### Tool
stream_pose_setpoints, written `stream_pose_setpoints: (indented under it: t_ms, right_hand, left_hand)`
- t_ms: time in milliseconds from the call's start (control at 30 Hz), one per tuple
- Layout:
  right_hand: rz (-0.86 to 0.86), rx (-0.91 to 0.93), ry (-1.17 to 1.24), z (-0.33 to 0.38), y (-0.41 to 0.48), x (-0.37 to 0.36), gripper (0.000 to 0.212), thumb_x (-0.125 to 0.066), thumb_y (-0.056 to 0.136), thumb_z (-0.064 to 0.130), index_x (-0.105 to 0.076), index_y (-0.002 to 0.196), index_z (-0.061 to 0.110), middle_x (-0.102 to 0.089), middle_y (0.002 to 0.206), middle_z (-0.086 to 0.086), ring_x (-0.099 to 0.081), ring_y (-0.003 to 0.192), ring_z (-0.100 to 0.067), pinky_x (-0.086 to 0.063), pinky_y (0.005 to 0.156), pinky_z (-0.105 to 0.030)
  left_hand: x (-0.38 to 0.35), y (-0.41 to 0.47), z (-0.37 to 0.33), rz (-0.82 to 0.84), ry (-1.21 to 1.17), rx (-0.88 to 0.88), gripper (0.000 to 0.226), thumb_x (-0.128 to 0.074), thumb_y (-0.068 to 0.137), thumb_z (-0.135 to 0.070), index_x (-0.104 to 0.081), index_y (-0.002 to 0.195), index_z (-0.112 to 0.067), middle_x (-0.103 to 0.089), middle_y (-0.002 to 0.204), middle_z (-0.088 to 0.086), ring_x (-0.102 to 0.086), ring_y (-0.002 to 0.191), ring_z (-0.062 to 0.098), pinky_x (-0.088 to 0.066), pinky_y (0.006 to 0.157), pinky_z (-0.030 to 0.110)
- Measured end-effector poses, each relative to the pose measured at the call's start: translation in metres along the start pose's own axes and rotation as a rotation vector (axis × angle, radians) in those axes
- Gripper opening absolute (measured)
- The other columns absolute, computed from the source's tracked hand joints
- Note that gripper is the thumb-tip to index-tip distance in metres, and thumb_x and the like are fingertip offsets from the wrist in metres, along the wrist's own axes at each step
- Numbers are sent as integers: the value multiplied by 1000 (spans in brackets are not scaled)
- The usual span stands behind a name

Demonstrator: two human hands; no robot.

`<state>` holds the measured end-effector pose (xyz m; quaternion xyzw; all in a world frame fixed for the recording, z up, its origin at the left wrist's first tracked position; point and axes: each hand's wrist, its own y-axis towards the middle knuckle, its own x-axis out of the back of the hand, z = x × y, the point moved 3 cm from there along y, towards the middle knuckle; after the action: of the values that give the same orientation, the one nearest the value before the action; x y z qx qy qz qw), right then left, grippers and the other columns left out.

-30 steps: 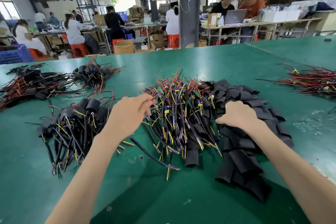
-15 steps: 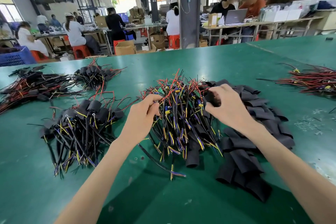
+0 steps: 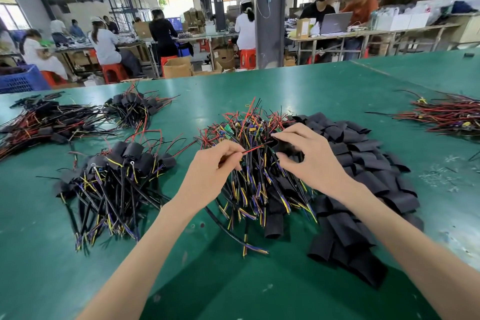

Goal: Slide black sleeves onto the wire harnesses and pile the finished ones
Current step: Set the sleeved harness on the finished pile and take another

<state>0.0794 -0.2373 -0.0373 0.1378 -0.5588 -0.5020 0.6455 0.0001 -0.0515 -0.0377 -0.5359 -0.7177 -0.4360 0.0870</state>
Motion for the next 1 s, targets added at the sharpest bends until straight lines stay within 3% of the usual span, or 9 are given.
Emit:
stream_pose_setpoints:
  t_ms: [133,333,467,533,600,667,733,900,1000]
  right_hand:
    - [14,27,11,2,0,2,39,-70,75,-3,-67,113,4,-60,100,-9,-53,90,-10,-37,87,-11]
    - [68,85,-10,5,-3,1,40,-70,77,-1,-66,116,5,-59,103,-9,-58,93,-22,-47,87,-32]
    - [115,191,-152,13,-4,-5,37,-70,75,3,-67,112,3,-61,99,-12,-60,87,-30,-51,75,-45]
    - [138,257,-209,18,-6,-9,34,-72,74,5,-68,108,3,-62,93,-11,-61,82,-31,-50,71,-44]
    - [140,278,-221,24,-7,-11,29,-73,75,6,-70,104,3,-62,87,-9,-60,77,-30,-50,68,-40]
    - [115,254,-212,26,-7,-11,22,-70,77,4,-71,99,4,-61,82,-8,-59,71,-29,-51,65,-37]
    - [90,216,-191,26,-7,-8,17,-67,79,2,-71,96,4,-61,80,-9,-60,70,-28,-53,62,-37]
    - [-51,81,-114,17,-3,1,14,-67,80,-3,-72,92,1,-62,78,-10,-58,64,-26,-49,61,-33]
    - [-164,2,-105,9,0,10,13,-69,77,-5,-72,88,1,-64,76,-11,-58,63,-22,-42,65,-25]
  left_hand:
    - [0,0,1,12,65,14,15,-57,93,-15,-63,92,-28,-66,68,-12,-59,67,25,-47,70,36]
    - [0,-1,-3,-34,270,-56,11,-60,91,-19,-67,97,-24,-66,79,-13,-58,81,12,-46,78,30]
    - [-7,-3,-7,-15,328,-142,13,-58,92,-17,-66,103,-16,-65,90,-3,-50,89,10,-40,79,25]
    - [-13,-5,-11,16,294,-160,15,-54,94,-10,-60,107,-10,-64,94,3,-51,93,16,-40,83,30]
    - [-16,-8,-14,17,248,-165,21,-49,92,0,-52,112,-7,-60,103,4,-51,97,16,-39,87,23]
    - [-18,-10,-19,16,226,-188,27,-48,89,6,-47,114,-4,-51,108,2,-44,89,6,-36,84,15]
    - [-19,-11,-21,19,215,-199,30,-49,87,6,-45,116,-3,-40,109,-2,-39,80,6,-38,79,20]
    - [-14,-10,-13,-61,412,-88,62,-70,76,-27,-43,129,-10,-48,123,3,-45,111,22,-35,98,38]
    - [-15,-9,-3,-58,289,127,68,-76,73,-31,-41,129,-14,-52,111,-4,-48,104,19,-38,95,35]
